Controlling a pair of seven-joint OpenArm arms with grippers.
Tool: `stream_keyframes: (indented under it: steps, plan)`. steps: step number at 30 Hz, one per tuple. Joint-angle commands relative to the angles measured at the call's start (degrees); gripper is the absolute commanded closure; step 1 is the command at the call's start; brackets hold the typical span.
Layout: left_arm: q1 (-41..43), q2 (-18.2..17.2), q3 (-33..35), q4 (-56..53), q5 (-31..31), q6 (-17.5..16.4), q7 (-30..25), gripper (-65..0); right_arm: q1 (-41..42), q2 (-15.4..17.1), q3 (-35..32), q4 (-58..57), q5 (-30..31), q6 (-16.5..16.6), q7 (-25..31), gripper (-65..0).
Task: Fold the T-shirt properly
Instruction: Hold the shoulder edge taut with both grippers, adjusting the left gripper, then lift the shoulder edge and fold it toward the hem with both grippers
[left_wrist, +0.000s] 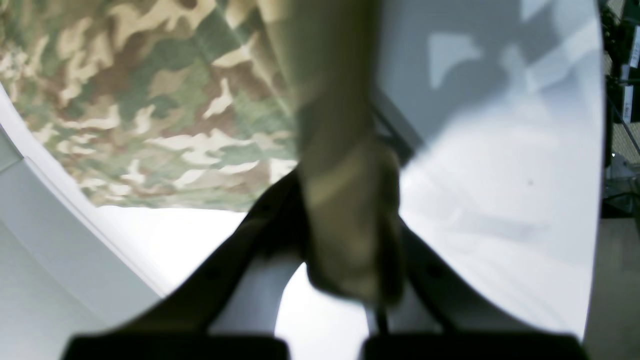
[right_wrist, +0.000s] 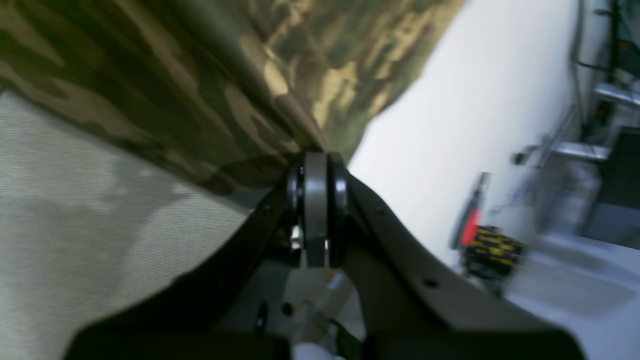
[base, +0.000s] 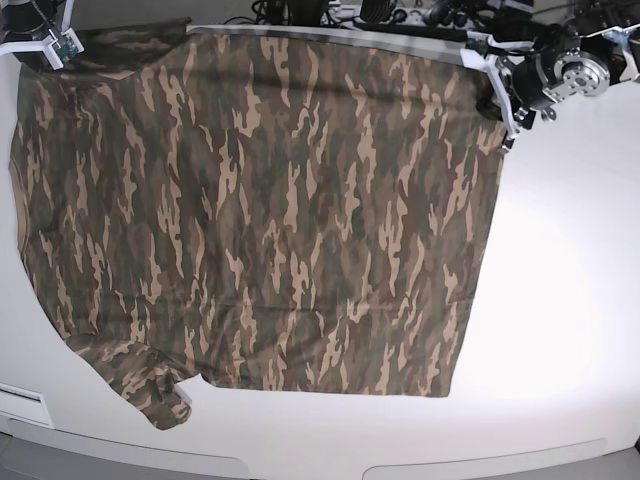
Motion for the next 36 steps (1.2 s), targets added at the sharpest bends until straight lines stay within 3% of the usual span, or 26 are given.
stream_keyframes:
  steps: [1, 13, 16, 25, 29, 36]
  plan:
    - [-0.2, -2.1, -0.3, 1.9, 0.5, 0.3, 0.5, 0.0, -0.8, 0.4, 0.6, 0.9, -1.1, -0.9, -0.2, 0.0]
    - [0.5, -8.5, -0.3, 9.0, -3.8, 0.3, 5.0, 0.0, -1.4, 0.3, 0.6, 0.9, -1.3, -1.8, -2.7, 0.0]
    - [3.7, -9.3, -0.3, 9.0, -3.8, 0.4, 7.2, 0.0, -1.4, 0.3, 0.6, 0.9, -1.3, -3.7, -2.7, 0.0]
    - [9.3, -9.3, -0.4, 9.0, 5.7, 11.2, 11.0, 0.0, -1.4, -1.6, 0.6, 0.9, -10.2, -8.9, -0.9, 0.0]
    - [7.5, -9.0, -0.4, 9.0, 8.4, 13.6, 9.8, 0.0, 0.8, -0.7, 0.6, 0.9, -8.6, -6.6, 1.6, 0.0]
    - [-1.8, -4.0, -0.4, 7.4, 7.3, 13.6, 4.0, 0.0, 13.3, 1.7, 0.6, 0.9, 2.6, 1.0, 4.9, 0.0]
